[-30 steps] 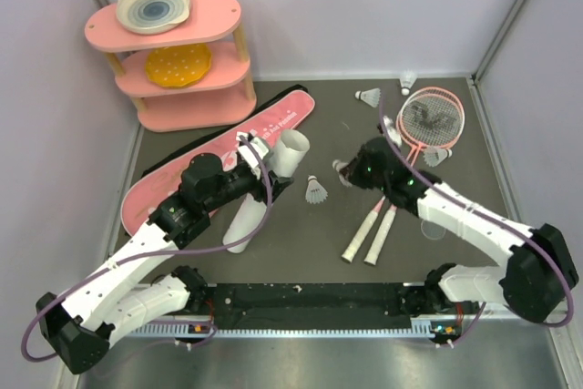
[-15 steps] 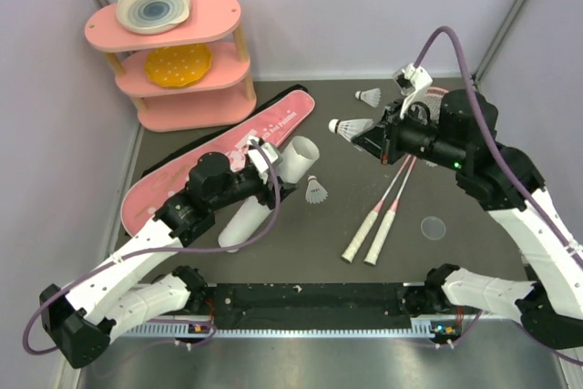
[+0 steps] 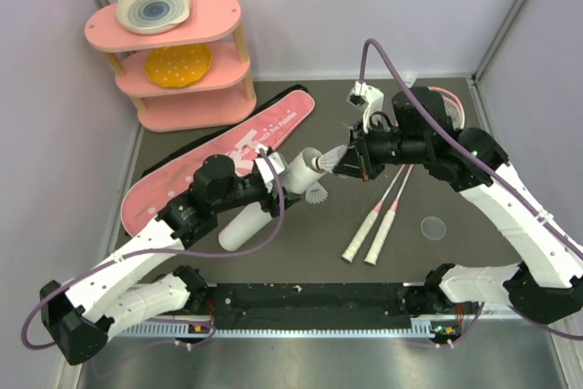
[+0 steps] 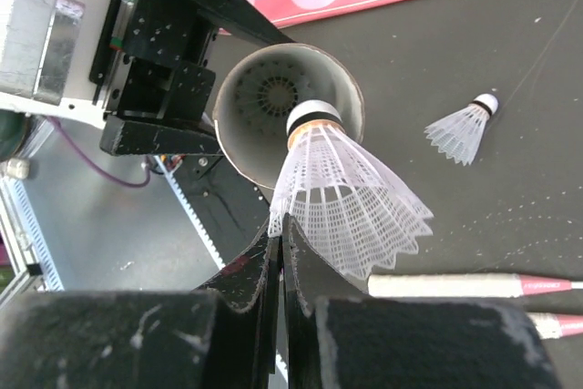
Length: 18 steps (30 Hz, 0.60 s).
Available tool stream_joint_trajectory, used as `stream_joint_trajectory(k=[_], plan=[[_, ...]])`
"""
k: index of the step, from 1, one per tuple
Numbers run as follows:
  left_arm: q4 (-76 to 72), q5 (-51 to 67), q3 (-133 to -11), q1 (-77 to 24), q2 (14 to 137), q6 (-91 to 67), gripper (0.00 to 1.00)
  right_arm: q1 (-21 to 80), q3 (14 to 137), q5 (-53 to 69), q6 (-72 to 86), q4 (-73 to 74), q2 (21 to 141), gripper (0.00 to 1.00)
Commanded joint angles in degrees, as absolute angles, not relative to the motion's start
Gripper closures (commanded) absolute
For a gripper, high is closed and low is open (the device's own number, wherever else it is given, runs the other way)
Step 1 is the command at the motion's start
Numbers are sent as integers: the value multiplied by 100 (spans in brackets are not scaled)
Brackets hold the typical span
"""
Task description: Pack up the badminton gear
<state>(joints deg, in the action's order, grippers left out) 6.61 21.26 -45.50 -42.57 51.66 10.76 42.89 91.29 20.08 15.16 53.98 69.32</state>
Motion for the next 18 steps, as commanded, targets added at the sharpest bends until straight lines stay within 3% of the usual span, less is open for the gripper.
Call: stream_joint_trajectory(k=[1, 7, 14, 18], plan=[[422, 2390, -4579, -4324, 5168, 1257, 84, 4359, 9475, 2478, 1450, 5449, 6838, 100], [439, 2619, -4579, -4403, 5159, 1353, 84, 4359, 9474, 2979, 1511, 5449, 6961, 90], [439, 2672, -4491, -4535, 5019, 1476, 84, 4359, 9361, 3410, 1854, 5010, 7049, 54], [439, 2672, -4439, -4588, 4957, 1538, 84, 4368, 9062, 3594, 2214, 4475, 7075, 47]])
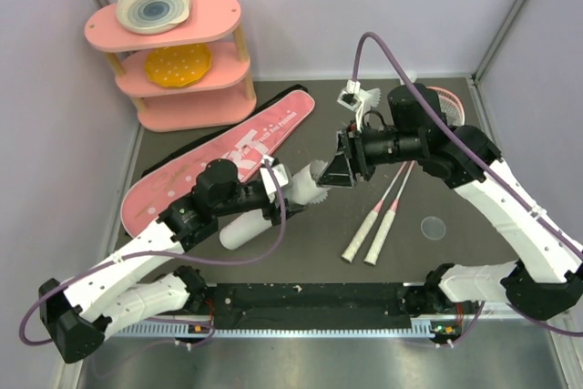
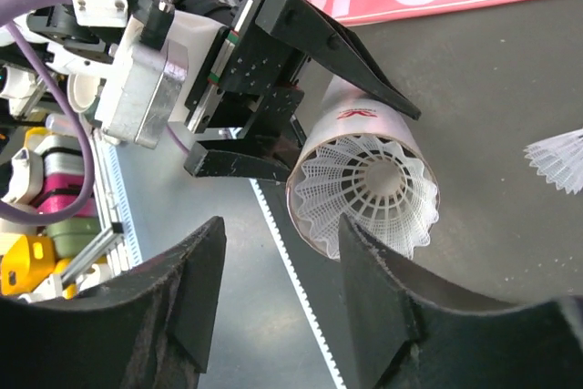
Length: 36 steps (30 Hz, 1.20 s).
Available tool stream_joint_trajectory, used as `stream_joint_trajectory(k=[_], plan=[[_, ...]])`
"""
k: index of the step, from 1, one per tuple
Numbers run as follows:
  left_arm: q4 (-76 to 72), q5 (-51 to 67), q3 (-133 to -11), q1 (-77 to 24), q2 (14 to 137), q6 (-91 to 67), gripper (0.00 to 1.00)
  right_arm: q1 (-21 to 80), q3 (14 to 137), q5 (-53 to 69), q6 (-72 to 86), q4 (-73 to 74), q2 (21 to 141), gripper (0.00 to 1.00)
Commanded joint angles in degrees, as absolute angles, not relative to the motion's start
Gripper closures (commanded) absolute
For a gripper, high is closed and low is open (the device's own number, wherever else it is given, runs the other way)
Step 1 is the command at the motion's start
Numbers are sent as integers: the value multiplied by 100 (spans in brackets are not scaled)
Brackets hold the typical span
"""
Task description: Pack up the badminton gear
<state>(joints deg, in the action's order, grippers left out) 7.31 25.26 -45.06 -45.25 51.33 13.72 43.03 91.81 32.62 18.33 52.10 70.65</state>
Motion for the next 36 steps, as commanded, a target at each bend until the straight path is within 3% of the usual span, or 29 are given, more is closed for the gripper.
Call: stream_joint_trajectory(k=[1, 6, 10, 12, 15, 18, 33, 36], plan=[[431, 2663, -4438, -4597, 4940, 1555, 84, 4377, 9001, 3647, 2354, 4221, 7084, 46], [334, 2584, -4351, -4623, 4834, 1564, 84, 4403, 8500, 3412, 2724, 3727, 6927, 44], [273, 2084, -4359, -4623, 4816, 1415, 85, 4403, 8035, 1990, 2917, 3393, 6137, 39], [246, 1636, -4342, -4623, 4799, 1380, 85, 4403, 7455, 996, 3040, 2990, 5445, 27], [272, 1521, -4324, -4623, 4764, 1406, 85, 4360, 6708, 492, 3295, 2376, 4914, 18], [281, 1599, -4342, -4623, 4702, 1397, 85, 4351, 6416, 553, 3480, 2128, 4763, 17], [281, 1934, -4368, -4719, 4526, 1327, 85, 4499, 7145, 1573, 3498, 2487, 6767, 24], [264, 1890, -4359, -4772, 4526, 1327, 86, 4562, 7006, 1521, 3594, 2304, 6418, 24]])
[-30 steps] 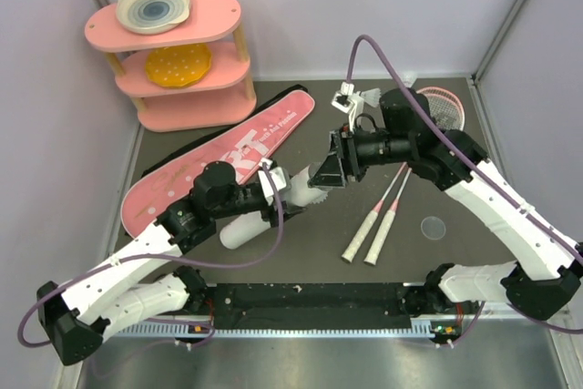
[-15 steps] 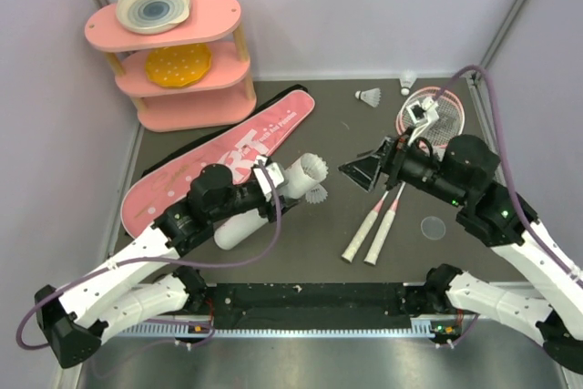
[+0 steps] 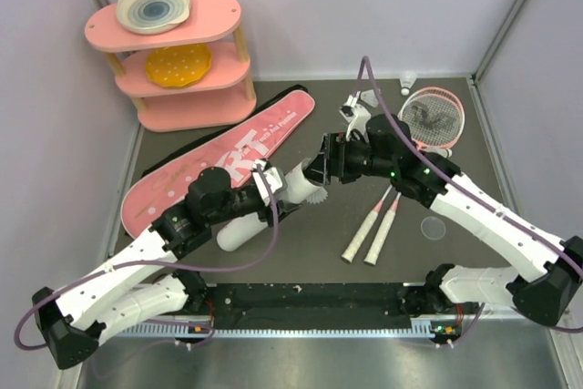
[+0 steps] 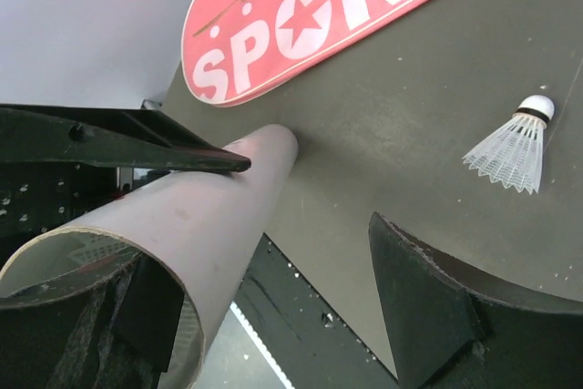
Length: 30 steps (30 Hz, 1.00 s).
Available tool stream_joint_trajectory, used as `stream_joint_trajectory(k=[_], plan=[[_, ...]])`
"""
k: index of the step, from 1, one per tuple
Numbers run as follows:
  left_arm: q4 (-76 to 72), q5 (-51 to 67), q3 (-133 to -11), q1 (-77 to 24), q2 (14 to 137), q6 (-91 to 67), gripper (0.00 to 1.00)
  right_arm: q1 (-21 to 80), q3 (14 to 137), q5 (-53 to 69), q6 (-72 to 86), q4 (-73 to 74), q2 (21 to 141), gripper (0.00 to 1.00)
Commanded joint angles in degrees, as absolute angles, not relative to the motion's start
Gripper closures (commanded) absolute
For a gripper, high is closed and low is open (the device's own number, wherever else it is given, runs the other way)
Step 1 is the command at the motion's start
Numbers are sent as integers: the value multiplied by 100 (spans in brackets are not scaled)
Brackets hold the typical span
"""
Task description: Pack up the badminton gear
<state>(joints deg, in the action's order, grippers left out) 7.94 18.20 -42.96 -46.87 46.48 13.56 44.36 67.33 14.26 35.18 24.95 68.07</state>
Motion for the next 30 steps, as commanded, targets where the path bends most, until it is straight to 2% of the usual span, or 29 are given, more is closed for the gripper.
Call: stream_joint_trajectory(k=[1, 5, 9, 10, 13, 16, 19, 22, 27, 30], plan=[[246, 1864, -4351, -4772, 4526, 1284, 86, 4553, 6935, 1442, 3612, 2251, 6259, 23], [123, 1469, -4307, -4790, 4561, 1012, 87, 4527, 6943, 610, 3525, 2215, 5425, 15], [386, -135, -4596, -4781, 4737, 179, 85, 4368, 6610, -525, 3507, 2337, 4546, 7], [448, -341, -4640, -4773, 4772, 141, 85, 4359, 6348, -1058, 3533, 2364, 4257, 3], [448, -904, -4895, -4772, 4807, 132, 84, 4359, 5690, -1781, 3796, 2399, 4017, 3], [326, -1229, -5097, -4772, 4860, 325, 84, 4359, 4909, -1855, 4717, 2190, 4069, 5], [27, -1563, -5028, -4772, 4869, 615, 84, 4351, 3925, -1138, 5343, 1172, 4384, 6], [-273, -1652, -4939, -4755, 4852, 861, 83, 4368, 3447, -661, 6071, 143, 5104, 10], [-272, -1327, -4738, -4764, 4572, 1098, 83, 4403, 3454, -203, 6987, -1043, 6790, 19], [-474, -1231, -4325, -4772, 4316, 1116, 83, 4403, 3410, -18, 7083, -2114, 7320, 23]])
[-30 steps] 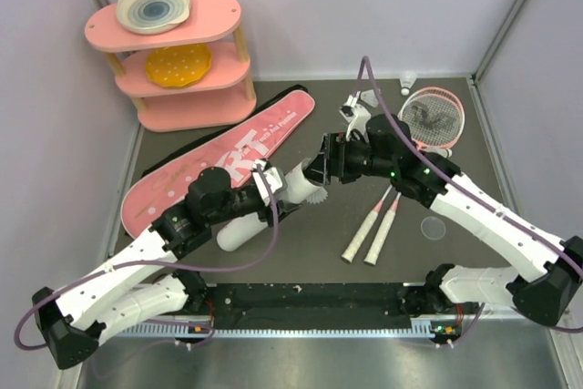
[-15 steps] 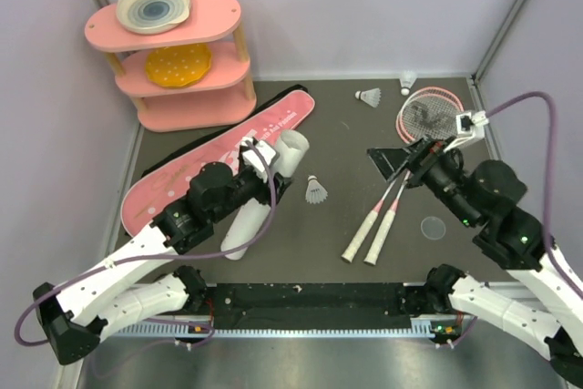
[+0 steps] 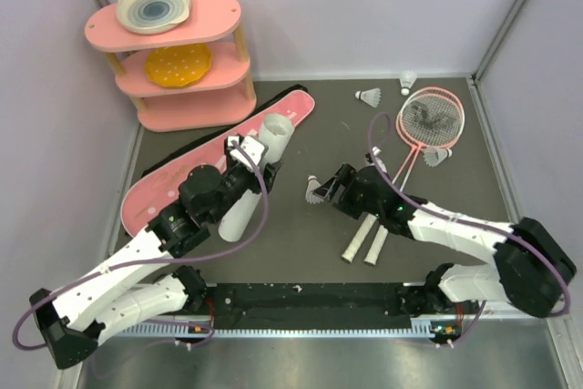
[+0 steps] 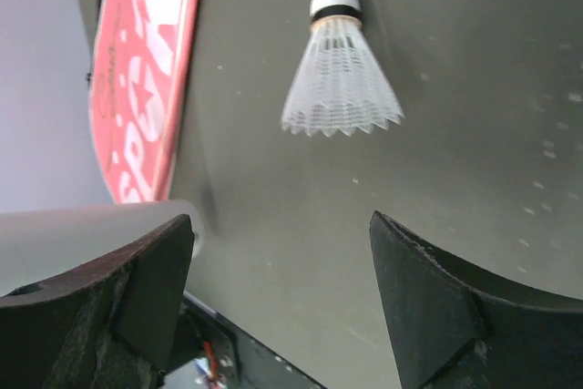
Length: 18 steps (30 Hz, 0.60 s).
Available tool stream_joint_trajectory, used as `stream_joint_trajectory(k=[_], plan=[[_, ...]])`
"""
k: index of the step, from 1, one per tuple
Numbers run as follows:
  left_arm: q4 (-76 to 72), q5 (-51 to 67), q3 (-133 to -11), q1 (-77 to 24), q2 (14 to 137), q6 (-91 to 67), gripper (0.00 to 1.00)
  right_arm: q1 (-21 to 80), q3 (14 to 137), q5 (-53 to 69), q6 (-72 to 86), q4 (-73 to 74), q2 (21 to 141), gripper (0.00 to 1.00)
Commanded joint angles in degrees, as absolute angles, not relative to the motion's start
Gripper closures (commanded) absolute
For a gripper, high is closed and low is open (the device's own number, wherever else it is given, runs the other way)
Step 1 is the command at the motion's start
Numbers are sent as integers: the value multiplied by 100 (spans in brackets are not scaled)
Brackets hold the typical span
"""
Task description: Pack up the badminton gear
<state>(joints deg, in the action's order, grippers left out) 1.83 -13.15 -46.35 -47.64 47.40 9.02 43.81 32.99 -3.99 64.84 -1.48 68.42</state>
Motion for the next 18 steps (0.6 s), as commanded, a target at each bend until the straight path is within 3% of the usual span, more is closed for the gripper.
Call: stream_joint_trajectory(k=[1, 6, 10, 18], plan=[[-327, -1126, -4359, -4772, 4289, 1134, 82, 4403, 3445, -18, 7145, -2170, 7591, 23], [-369, -1063, -4298, -4887, 4061, 1441, 82, 4447, 3569, -474, 7908, -2144, 8164, 24], [-413, -967, -4254, -4904, 4008, 1424, 82, 4552, 3673, -755, 8086, -2433, 8586, 34], [-369, -879, -4280, -4939, 4069, 1380, 83, 4658, 4104, -1370, 8068, -2049, 9105, 42]])
